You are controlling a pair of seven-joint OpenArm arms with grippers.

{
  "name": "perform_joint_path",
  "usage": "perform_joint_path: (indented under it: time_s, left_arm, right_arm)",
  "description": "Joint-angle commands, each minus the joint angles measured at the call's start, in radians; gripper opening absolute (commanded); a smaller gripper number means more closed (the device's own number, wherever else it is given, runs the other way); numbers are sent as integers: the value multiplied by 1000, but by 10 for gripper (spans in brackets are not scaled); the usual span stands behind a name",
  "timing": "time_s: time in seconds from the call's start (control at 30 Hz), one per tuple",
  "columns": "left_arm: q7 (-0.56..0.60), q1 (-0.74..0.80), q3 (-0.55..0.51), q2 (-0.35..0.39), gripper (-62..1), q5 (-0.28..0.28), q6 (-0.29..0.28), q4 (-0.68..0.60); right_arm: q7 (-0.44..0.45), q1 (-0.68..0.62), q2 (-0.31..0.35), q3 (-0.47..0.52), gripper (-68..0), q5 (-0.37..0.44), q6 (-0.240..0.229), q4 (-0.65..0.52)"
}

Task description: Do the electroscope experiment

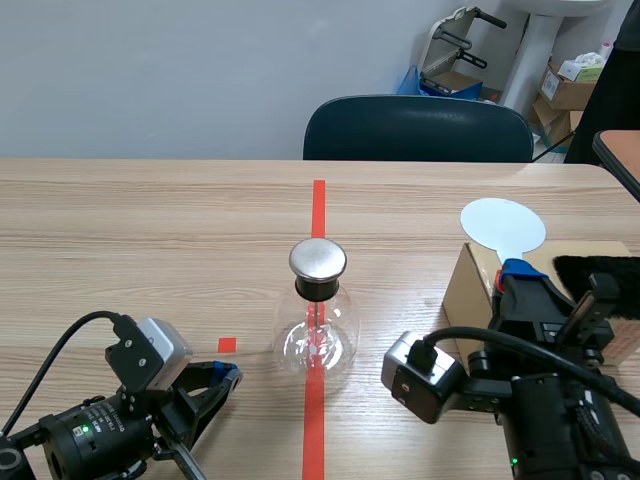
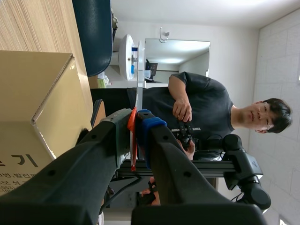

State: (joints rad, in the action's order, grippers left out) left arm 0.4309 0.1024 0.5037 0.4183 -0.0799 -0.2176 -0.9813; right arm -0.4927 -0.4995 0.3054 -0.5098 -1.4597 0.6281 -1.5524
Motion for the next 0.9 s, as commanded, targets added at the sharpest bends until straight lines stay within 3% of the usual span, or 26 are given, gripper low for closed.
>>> perform_joint_path:
  time_s: [0.0, 0.87]
  left_arm:
    - [14, 0, 2, -8, -569, -6, -2, -13]
    - [14, 0, 2, -8, -569, -6, -2, -13]
  right_arm:
    - [-3, 1, 8, 6, -665, -1, 10, -24]
    - [8, 1, 7, 6, -665, -1, 11, -24]
